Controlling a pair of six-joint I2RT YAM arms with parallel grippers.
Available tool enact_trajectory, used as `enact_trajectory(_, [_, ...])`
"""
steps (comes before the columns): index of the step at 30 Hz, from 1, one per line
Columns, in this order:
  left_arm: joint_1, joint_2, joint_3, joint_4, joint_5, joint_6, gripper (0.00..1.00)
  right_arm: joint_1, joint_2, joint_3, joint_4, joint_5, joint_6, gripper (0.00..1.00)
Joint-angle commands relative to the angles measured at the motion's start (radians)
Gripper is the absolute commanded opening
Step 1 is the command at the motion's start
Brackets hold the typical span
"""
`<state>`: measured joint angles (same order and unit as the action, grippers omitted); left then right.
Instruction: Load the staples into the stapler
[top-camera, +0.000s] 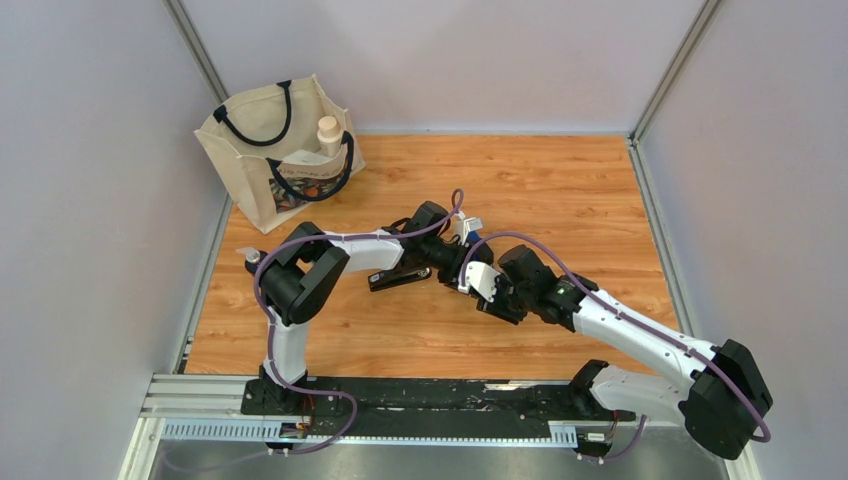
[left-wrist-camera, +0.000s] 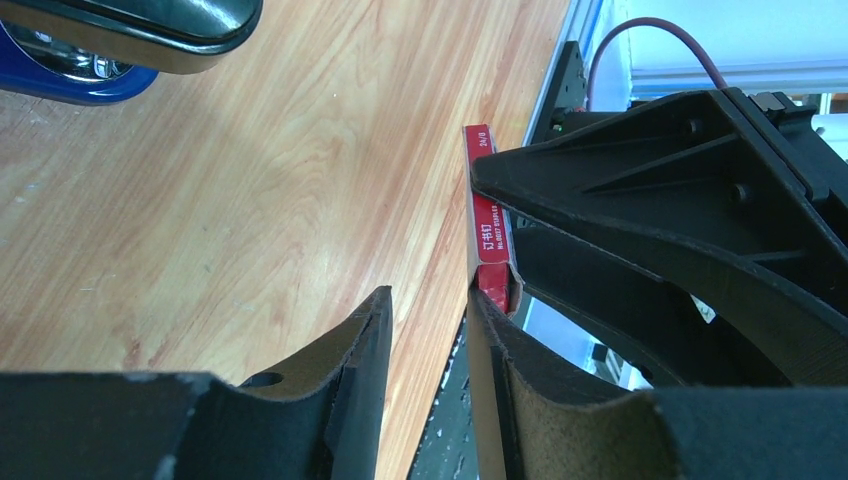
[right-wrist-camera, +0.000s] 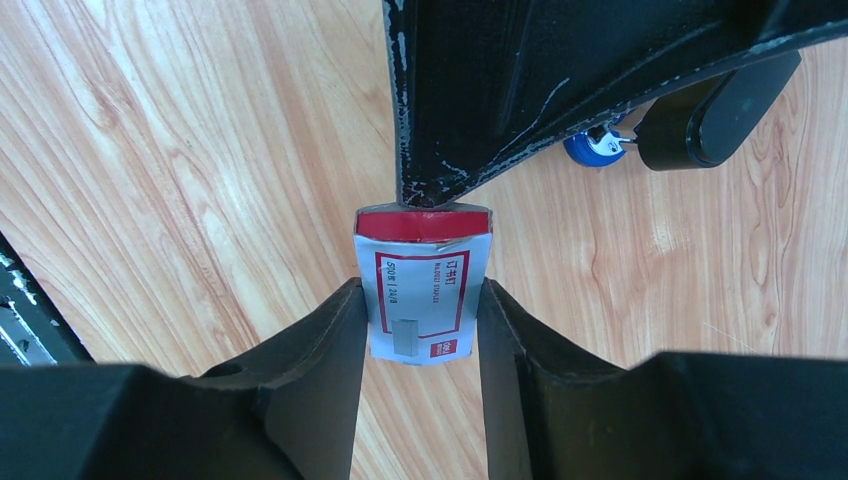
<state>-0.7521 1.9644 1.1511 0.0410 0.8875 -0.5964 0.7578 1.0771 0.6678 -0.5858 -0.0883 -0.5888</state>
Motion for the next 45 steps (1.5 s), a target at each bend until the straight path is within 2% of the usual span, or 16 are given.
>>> enact_trajectory(1, [-0.004,-0.016,0.029,-0.015,-0.032,0.030,0.42,-0.003,-0.006,0.019,0.018,-0.014,-0.008,0.43])
enact_trajectory(26, [-0.053,-0.006,0.052,-0.099,-0.079,0.044,0.42,0.020,0.027,0.052,0.024,-0.019,0.023,0.43])
enact_trajectory(45, [-0.092,0.028,0.064,-0.081,-0.068,0.007,0.43,0.040,0.063,0.076,0.049,-0.013,0.053,0.43])
